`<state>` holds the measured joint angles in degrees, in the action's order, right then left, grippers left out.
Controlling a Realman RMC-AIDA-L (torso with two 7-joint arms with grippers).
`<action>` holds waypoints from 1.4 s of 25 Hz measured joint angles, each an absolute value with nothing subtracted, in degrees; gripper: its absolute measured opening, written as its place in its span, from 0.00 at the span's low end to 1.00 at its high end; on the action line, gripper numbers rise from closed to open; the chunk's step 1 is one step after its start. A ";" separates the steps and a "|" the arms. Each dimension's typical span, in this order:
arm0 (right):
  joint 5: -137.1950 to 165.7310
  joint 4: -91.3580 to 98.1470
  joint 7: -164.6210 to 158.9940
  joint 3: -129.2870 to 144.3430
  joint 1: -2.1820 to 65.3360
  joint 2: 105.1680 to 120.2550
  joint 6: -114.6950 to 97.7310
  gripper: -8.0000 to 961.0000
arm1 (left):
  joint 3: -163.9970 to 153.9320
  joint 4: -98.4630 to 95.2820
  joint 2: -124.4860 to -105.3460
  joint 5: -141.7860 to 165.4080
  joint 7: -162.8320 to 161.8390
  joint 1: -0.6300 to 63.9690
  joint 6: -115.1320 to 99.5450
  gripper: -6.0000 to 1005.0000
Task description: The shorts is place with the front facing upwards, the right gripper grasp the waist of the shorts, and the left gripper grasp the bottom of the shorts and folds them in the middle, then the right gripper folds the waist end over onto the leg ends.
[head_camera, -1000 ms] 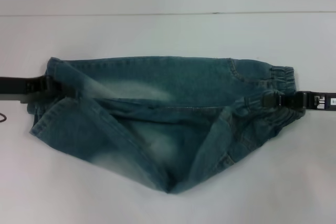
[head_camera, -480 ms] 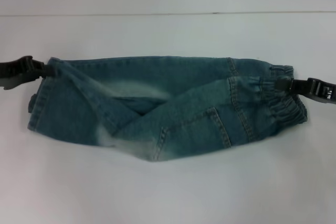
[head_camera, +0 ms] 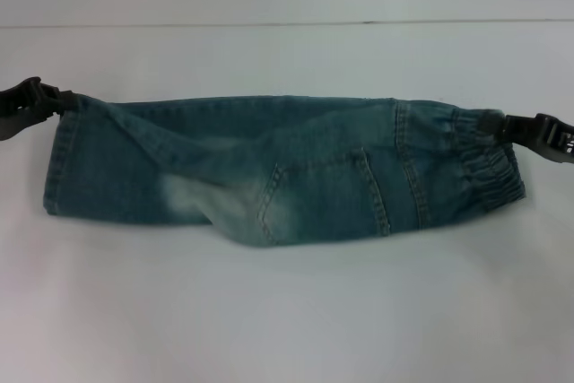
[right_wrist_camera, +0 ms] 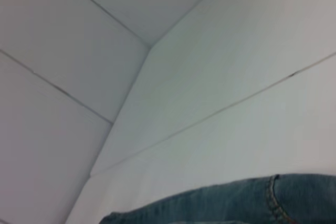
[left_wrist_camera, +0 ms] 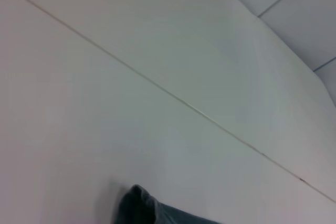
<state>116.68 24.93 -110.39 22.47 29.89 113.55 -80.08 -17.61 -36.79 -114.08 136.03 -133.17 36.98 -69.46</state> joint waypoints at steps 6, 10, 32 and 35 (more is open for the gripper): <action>113.75 24.34 -110.39 22.02 29.75 113.65 -78.00 0.06 | -17.66 -36.74 -114.08 136.02 -133.24 37.26 -67.46 0.04; 113.59 24.27 -110.39 22.35 30.52 114.22 -74.88 0.06 | -17.78 -36.73 -113.99 136.02 -133.24 37.61 -66.80 0.04; 113.79 24.15 -109.00 26.14 33.37 114.50 -64.08 0.12 | -21.88 -36.85 -113.71 136.64 -132.95 38.52 -60.09 0.05; 113.81 24.15 -108.98 26.60 33.67 114.36 -63.44 0.12 | -22.98 -36.79 -113.71 137.08 -133.11 38.68 -58.70 0.05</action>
